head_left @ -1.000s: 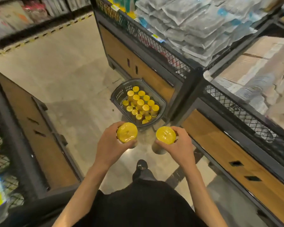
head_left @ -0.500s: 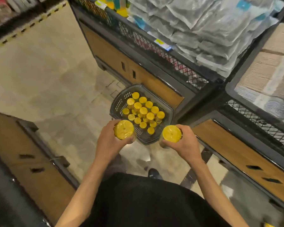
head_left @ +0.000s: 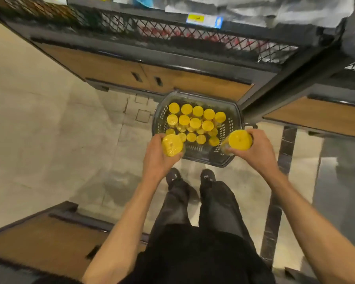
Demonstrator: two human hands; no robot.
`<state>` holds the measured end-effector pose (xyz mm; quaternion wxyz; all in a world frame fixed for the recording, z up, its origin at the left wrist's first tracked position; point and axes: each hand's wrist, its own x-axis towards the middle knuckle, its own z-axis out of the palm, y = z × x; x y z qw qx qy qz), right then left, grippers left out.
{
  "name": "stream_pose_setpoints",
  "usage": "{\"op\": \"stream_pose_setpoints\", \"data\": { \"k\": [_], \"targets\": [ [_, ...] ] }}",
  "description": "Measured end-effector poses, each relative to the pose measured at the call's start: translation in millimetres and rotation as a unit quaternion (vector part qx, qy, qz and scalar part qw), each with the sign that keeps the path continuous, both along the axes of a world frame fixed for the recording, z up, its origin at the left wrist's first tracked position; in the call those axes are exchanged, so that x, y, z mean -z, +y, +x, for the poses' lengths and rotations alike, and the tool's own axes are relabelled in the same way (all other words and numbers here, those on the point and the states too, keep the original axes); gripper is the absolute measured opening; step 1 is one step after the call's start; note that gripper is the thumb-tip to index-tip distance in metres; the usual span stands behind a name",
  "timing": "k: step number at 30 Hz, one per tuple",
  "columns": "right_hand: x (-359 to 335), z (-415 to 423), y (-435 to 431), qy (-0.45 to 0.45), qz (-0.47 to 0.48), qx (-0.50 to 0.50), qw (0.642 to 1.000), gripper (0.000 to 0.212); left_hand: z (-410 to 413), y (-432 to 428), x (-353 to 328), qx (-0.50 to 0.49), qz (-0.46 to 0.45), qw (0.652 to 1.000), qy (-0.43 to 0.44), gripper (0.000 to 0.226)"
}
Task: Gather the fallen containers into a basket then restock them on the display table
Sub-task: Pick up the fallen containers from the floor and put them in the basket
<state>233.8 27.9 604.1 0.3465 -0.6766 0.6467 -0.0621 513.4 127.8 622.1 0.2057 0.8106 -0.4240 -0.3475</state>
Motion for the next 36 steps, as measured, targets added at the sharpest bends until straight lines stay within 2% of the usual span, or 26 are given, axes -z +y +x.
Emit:
{"op": "stream_pose_setpoints", "data": {
  "k": [9, 16, 21, 26, 36],
  "targets": [
    [136.0, 27.5, -48.3, 0.058, 0.030, 0.019, 0.998, 0.084, 45.3, -47.4, 138.4, -0.017, 0.048, 0.999, -0.003, 0.077],
    [246.2, 28.3, -69.4, 0.069, 0.059, 0.026, 0.996, 0.090, 49.1, -79.9, 252.6, -0.034, 0.066, 0.997, 0.024, 0.062],
    [314.5, 24.8, -86.4, 0.082, 0.053, 0.021, 0.995, 0.088, 46.3, -85.2, 325.5, -0.038, 0.062, 0.997, -0.022, 0.065],
    [363.7, 16.8, -99.0, 0.077, 0.029, -0.002, 0.997, 0.076, 50.5, -100.7, 380.6, -0.044, 0.096, 0.993, -0.047, 0.070],
    [430.9, 18.0, -113.9, 0.078, 0.027, 0.048, 0.995, 0.079, 54.7, -109.6, 440.7, -0.109, 0.086, 0.986, -0.097, 0.071]
  ]
}}
